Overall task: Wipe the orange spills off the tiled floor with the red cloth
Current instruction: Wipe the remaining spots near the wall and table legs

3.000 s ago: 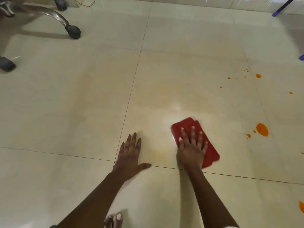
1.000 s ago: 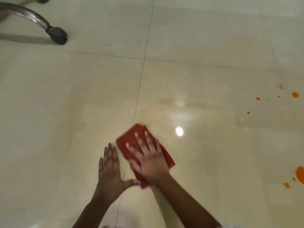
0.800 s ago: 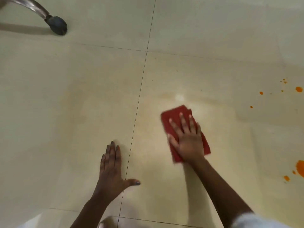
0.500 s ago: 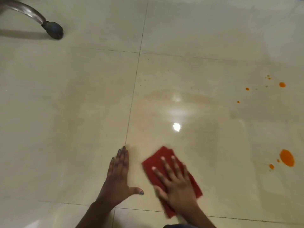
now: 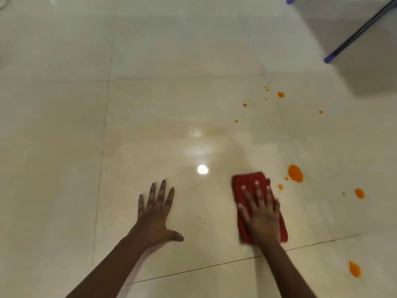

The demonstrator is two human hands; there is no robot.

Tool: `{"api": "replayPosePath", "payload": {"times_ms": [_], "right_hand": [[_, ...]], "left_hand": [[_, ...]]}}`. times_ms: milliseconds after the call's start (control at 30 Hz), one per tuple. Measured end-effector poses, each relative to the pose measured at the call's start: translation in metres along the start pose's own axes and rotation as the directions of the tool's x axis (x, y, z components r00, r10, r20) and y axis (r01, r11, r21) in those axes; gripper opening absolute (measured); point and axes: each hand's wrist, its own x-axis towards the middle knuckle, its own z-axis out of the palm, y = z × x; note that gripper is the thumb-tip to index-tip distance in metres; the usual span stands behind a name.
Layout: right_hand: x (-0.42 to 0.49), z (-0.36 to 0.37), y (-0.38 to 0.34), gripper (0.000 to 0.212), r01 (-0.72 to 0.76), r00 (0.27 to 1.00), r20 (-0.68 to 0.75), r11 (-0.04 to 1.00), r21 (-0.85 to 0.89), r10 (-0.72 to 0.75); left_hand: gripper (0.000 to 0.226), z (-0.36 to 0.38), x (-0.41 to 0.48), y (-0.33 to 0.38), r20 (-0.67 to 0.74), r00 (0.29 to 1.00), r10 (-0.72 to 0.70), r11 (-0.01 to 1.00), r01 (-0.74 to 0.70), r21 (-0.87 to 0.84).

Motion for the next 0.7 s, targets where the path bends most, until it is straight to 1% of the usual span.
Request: {"api": "replayPosePath", "payload": {"times_ms": [33,67,100,133,167,200,233,267,300,333,400,467,500,567,700], "right_hand": [[0.028,-0.004,0.006,0.063,-0.104,0.994,0.037,0.995,-0.001,0.104],[0.05,-0.008,0.005,0.062,-0.179,0.982,0.06,0.984,0.017,0.177],[0.065,-0.008,-0.007,0.062,-0.202,0.976,0.091,0.979,0.026,0.198],[0.071,-0.005,-0.025,0.062,-0.16,0.981,0.113,0.987,0.036,0.155],[0.064,-0.004,-0.041,0.064,-0.08,0.992,0.097,0.996,0.042,0.076],[0.045,0.0,-0.054,0.065,0.008,0.995,0.102,0.999,0.031,-0.012],[0.02,0.002,-0.059,0.063,0.062,0.992,0.109,0.998,0.03,-0.065],[-0.004,0.007,-0.053,0.058,0.082,0.992,0.097,0.996,0.031,-0.085],[-0.023,0.01,-0.042,0.055,0.051,0.995,0.087,0.998,0.029,-0.054],[-0.034,0.007,-0.025,0.055,-0.03,0.997,0.068,0.999,0.034,0.028],[-0.035,0.0,0.001,0.058,-0.227,0.974,0.02,0.969,0.093,0.226],[-0.022,-0.01,0.005,0.06,-0.34,0.94,0.053,0.926,0.166,0.336],[-0.015,-0.013,0.001,0.061,-0.363,0.932,0.085,0.909,0.204,0.353],[-0.011,-0.014,-0.008,0.064,-0.383,0.924,0.102,0.891,0.243,0.369],[-0.016,-0.009,0.001,0.063,-0.442,0.896,0.127,0.881,0.168,0.426]], "left_hand": [[0.136,-0.002,0.003,0.003,0.044,0.999,-0.027,0.999,0.026,0.024],[0.14,-0.005,0.004,0.008,0.101,0.993,-0.06,0.996,0.054,0.067],[0.141,-0.009,0.005,0.012,0.145,0.985,-0.097,0.99,0.08,0.117],[0.141,-0.012,0.004,0.016,0.179,0.975,-0.134,0.983,0.107,0.152],[0.139,-0.017,0.004,0.023,0.199,0.966,-0.164,0.976,0.13,0.174],[0.136,-0.022,0.004,0.029,0.215,0.959,-0.186,0.973,0.15,0.174],[0.132,-0.027,0.005,0.034,0.227,0.954,-0.197,0.971,0.158,0.179],[0.128,-0.032,0.007,0.039,0.235,0.951,-0.199,0.969,0.155,0.193],[0.124,-0.036,0.01,0.041,0.238,0.952,-0.192,0.965,0.14,0.221],[0.12,-0.044,0.013,0.047,0.23,0.958,-0.172,0.961,0.111,0.254],[0.111,-0.056,0.021,0.058,0.212,0.971,-0.113,0.955,0.048,0.292],[0.102,-0.066,0.031,0.069,0.209,0.976,-0.055,0.959,-0.007,0.284],[0.099,-0.07,0.036,0.075,0.216,0.976,-0.026,0.962,-0.034,0.271],[0.095,-0.076,0.047,0.084,0.232,0.973,0.013,0.967,-0.072,0.245],[0.094,-0.081,0.075,0.098,0.241,0.97,0.031,0.972,-0.085,0.218]]}}
